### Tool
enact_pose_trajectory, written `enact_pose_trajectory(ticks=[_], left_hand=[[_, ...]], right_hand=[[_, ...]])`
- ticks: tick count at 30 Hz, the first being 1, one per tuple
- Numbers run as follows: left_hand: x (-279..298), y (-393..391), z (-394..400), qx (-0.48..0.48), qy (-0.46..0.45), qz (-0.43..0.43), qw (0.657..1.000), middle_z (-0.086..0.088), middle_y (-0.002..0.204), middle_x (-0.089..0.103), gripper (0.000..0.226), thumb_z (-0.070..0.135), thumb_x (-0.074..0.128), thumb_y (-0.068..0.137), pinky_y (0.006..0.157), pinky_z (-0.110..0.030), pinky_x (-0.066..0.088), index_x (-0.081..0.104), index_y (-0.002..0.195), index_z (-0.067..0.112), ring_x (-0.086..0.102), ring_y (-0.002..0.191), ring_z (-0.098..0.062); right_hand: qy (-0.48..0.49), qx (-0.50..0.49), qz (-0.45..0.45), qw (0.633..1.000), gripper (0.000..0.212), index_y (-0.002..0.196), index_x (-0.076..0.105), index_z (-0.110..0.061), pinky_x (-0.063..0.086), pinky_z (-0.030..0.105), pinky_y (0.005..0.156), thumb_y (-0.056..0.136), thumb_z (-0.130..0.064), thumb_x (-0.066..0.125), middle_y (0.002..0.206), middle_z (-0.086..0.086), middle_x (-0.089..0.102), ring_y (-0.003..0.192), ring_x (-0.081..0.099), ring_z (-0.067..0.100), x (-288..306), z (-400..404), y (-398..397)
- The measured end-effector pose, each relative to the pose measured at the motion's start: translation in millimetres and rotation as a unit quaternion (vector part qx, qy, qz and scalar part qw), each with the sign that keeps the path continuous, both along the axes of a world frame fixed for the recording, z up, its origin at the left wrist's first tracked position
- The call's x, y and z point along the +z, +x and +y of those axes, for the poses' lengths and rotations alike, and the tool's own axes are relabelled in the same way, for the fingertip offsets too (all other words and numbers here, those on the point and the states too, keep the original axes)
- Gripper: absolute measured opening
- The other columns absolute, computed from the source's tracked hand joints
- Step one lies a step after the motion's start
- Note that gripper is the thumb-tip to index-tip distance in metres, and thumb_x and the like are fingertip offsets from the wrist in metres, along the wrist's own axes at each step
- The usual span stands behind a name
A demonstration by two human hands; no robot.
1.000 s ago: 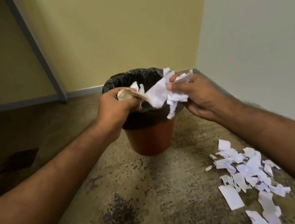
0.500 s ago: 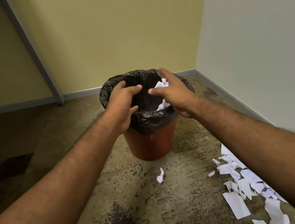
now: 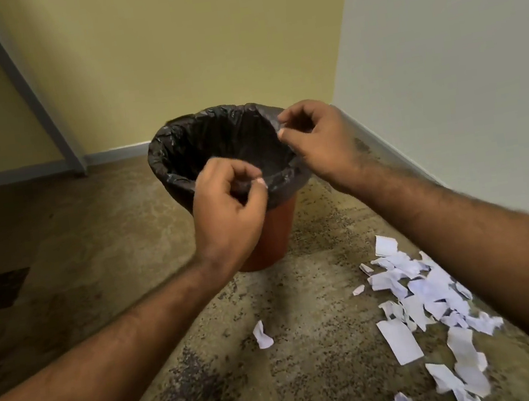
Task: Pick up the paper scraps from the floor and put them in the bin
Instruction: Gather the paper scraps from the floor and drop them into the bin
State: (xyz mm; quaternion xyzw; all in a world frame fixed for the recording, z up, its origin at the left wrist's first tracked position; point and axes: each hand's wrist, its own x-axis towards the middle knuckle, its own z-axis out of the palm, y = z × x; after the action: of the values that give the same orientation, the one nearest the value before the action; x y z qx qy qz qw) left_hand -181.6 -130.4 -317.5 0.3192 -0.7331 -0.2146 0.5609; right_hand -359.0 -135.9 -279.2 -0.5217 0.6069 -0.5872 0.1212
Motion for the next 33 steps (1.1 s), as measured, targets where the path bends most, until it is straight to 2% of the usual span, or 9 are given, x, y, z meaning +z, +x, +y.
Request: enact_pose_trajectory(ticks=[4, 6, 8, 14, 17, 21, 26, 30, 33], left_hand=[[-60, 7, 26, -0.075, 0.086, -0.16, 0.98, 0.015, 0.078, 0.062, 0.01, 0.02, 0.064, 0.08, 0.061, -0.019, 0.044, 0.063, 0.081, 0.029, 0.057, 0.07, -0.003], [-96, 13, 32, -0.082, 0.147, -0.311, 0.935, 0.013, 0.099, 0.063, 0.015, 0.031, 0.067, 0.082, 0.076, -0.027, 0.051, 0.066, 0.097, 0.031, 0.059, 0.089, -0.002], [-133, 23, 40, -0.075, 0.217, -0.459, 0.858, 0.004, 0.13, 0.053, 0.053, 0.052, 0.064, 0.083, 0.096, -0.032, 0.048, 0.056, 0.129, 0.025, 0.054, 0.117, -0.016], [-213, 45, 84, -0.104, 0.277, -0.627, 0.72, -0.003, 0.167, -0.009, 0.111, 0.09, 0.033, 0.068, 0.121, -0.044, 0.016, 0.005, 0.157, 0.029, -0.001, 0.153, -0.03], [-227, 39, 103, -0.115, 0.245, -0.615, 0.74, -0.004, 0.166, -0.017, 0.115, 0.092, 0.028, 0.066, 0.124, -0.041, 0.01, 0.002, 0.157, 0.027, -0.008, 0.153, -0.027], [-231, 19, 121, -0.149, 0.205, -0.575, 0.778, 0.004, 0.166, -0.012, 0.112, 0.091, 0.034, 0.068, 0.122, -0.037, 0.01, 0.005, 0.157, 0.03, -0.001, 0.153, -0.019], [-236, -2, 142, -0.198, 0.179, -0.555, 0.788, 0.011, 0.165, -0.007, 0.111, 0.094, 0.039, 0.064, 0.121, -0.043, 0.014, 0.002, 0.154, 0.04, 0.002, 0.153, -0.019], [-239, -9, 151, -0.221, 0.137, -0.567, 0.782, 0.011, 0.16, 0.01, 0.1, 0.092, 0.04, 0.065, 0.118, -0.046, 0.02, 0.009, 0.149, 0.048, 0.008, 0.148, -0.02], [-239, -4, 159, -0.217, 0.097, -0.56, 0.793, 0.009, 0.147, 0.031, 0.068, 0.074, 0.044, 0.077, 0.103, -0.046, 0.036, 0.031, 0.138, 0.048, 0.027, 0.138, -0.022]], right_hand=[[0.032, -0.031, 0.072, 0.996, 0.007, 0.087, 0.066, -0.015, 0.054, 0.023, 0.071, 0.083, -0.009, 0.068, 0.083, 0.001, 0.068, 0.077, 0.063, 0.015, -33, 34, -51], [0.117, -0.024, 0.105, 0.987, 0.006, 0.087, 0.064, -0.008, 0.05, 0.022, 0.067, 0.083, -0.007, 0.069, 0.079, 0.008, 0.065, 0.071, 0.058, 0.017, -63, 55, -79], [0.23, -0.012, 0.136, 0.964, 0.01, 0.089, 0.062, -0.005, 0.049, 0.03, 0.065, 0.082, -0.006, 0.069, 0.077, 0.008, 0.06, 0.072, 0.055, 0.02, -96, 80, -107], [0.584, -0.021, 0.273, 0.764, 0.089, 0.148, 0.031, -0.027, 0.036, 0.047, 0.111, 0.075, -0.052, 0.075, 0.148, 0.016, 0.039, 0.134, 0.04, 0.037, -168, 160, -177], [0.654, -0.027, 0.252, 0.712, 0.113, 0.155, 0.007, -0.035, 0.025, 0.053, 0.117, 0.069, -0.067, 0.073, 0.16, 0.019, 0.014, 0.145, 0.02, 0.044, -186, 184, -201], [0.643, 0.002, 0.164, 0.748, 0.12, 0.155, 0.001, -0.037, 0.019, 0.047, 0.119, 0.065, -0.071, 0.072, 0.164, 0.014, 0.0, 0.15, 0.01, 0.037, -201, 192, -204], [0.603, 0.065, 0.247, 0.756, 0.11, 0.152, 0.016, -0.043, 0.012, 0.052, 0.118, 0.061, -0.082, 0.065, 0.163, 0.015, 0.008, 0.149, 0.005, 0.04, -216, 174, -163], [0.57, 0.05, 0.325, 0.753, 0.073, 0.138, 0.043, -0.039, 0.036, 0.047, 0.102, 0.074, -0.063, 0.067, 0.145, 0.014, 0.033, 0.135, 0.026, 0.041, -227, 166, -130], [0.516, 0.074, 0.353, 0.777, 0.041, 0.124, 0.056, -0.028, 0.033, 0.034, 0.086, 0.086, -0.039, 0.065, 0.12, 0.011, 0.046, 0.115, 0.041, 0.032, -231, 166, -113]])
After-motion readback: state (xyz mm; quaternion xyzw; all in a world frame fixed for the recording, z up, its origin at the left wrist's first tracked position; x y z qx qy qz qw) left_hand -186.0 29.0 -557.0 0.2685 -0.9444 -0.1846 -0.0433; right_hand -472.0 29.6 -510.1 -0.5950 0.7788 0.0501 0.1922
